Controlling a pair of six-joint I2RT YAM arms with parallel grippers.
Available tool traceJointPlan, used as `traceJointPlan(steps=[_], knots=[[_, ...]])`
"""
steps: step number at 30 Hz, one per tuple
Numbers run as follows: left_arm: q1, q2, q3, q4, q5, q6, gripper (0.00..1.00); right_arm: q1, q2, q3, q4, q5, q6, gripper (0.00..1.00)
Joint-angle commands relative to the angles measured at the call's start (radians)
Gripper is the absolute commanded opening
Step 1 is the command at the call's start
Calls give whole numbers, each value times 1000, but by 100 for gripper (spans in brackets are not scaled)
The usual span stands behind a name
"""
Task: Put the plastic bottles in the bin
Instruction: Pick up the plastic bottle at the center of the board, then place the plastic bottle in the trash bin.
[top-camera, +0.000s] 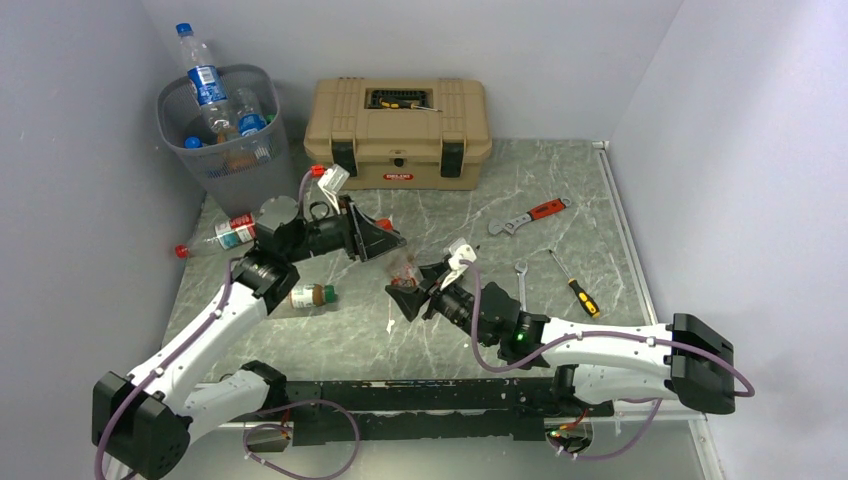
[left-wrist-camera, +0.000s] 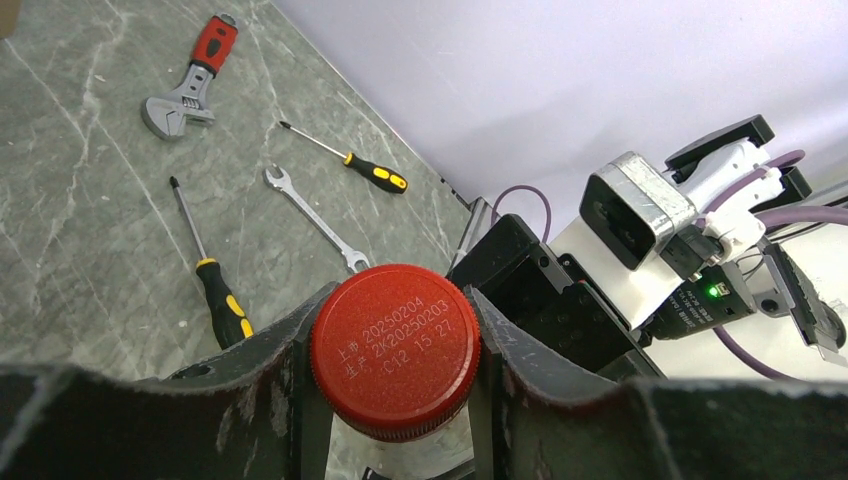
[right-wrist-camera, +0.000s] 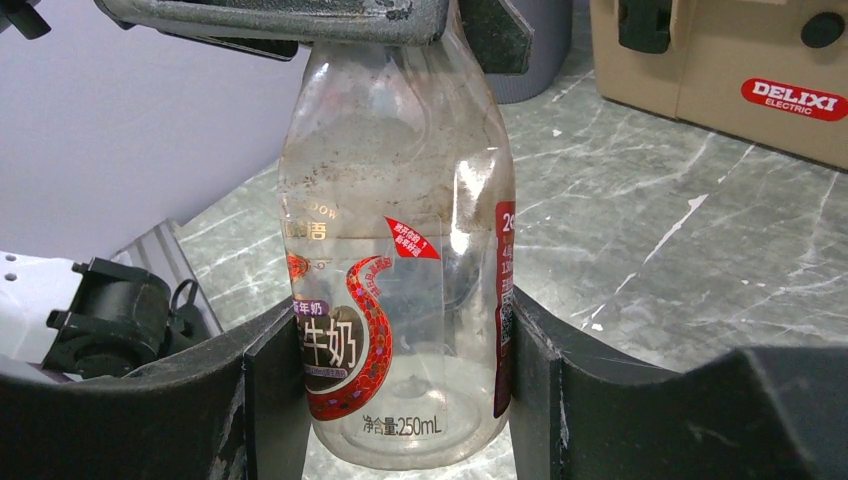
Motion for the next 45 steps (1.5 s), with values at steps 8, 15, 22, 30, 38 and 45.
traceJointPlan(steps=[8, 15, 22, 30, 38, 45], knots=[[-7, -14, 381, -457, -325, 375, 0, 4, -123, 219, -388, -2, -40, 100], [-5, 66, 668, -518, -792, 693, 0, 4, -339, 138, -456, 131, -71, 100], [231, 286, 918, -431, -945, 644, 0, 2, -413, 35, -488, 172, 12, 100], [482, 430, 896, -123, -951, 486, 0, 3, -461, -46, -514, 116, 116, 100], [631, 604, 938, 12, -880, 474, 0, 2, -507, -93, -528, 120, 115, 100], [675, 725, 878, 156, -699, 430, 0, 2, -535, -156, -492, 119, 129, 100]])
